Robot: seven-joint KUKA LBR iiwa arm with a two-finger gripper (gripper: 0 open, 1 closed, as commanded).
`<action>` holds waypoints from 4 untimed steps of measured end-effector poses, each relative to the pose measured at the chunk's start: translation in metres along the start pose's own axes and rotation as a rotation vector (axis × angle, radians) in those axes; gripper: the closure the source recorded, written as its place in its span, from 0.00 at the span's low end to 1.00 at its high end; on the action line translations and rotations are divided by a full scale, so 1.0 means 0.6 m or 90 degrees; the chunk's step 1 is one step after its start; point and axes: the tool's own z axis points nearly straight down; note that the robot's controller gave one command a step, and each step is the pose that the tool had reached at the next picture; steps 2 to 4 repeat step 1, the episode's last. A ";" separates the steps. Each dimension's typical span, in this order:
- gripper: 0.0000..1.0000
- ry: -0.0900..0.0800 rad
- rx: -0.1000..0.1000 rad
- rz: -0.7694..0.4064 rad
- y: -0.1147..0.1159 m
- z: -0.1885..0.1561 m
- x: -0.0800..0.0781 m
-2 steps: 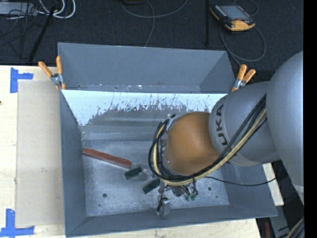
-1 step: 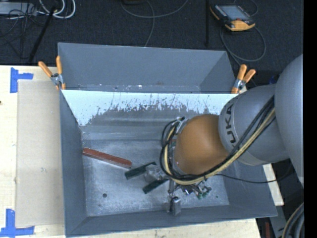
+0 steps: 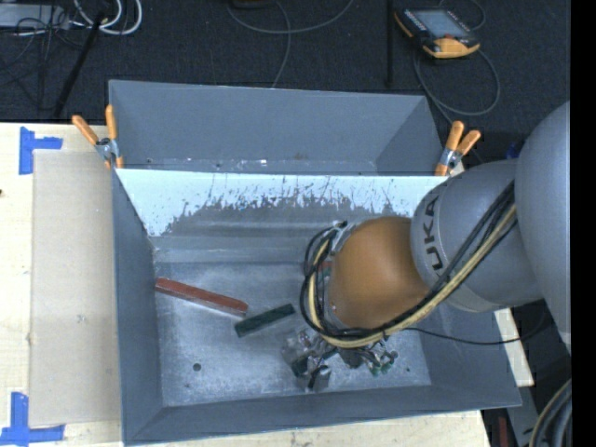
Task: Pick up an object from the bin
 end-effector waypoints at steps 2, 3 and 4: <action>1.00 -0.006 0.002 -0.002 -0.006 -0.229 -0.043; 1.00 -0.006 0.002 -0.002 -0.006 -0.229 -0.043; 1.00 -0.006 0.002 -0.002 -0.006 -0.229 -0.043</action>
Offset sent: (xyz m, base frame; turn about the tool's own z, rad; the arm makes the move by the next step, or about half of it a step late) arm 0.0226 0.0058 0.1337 -0.0053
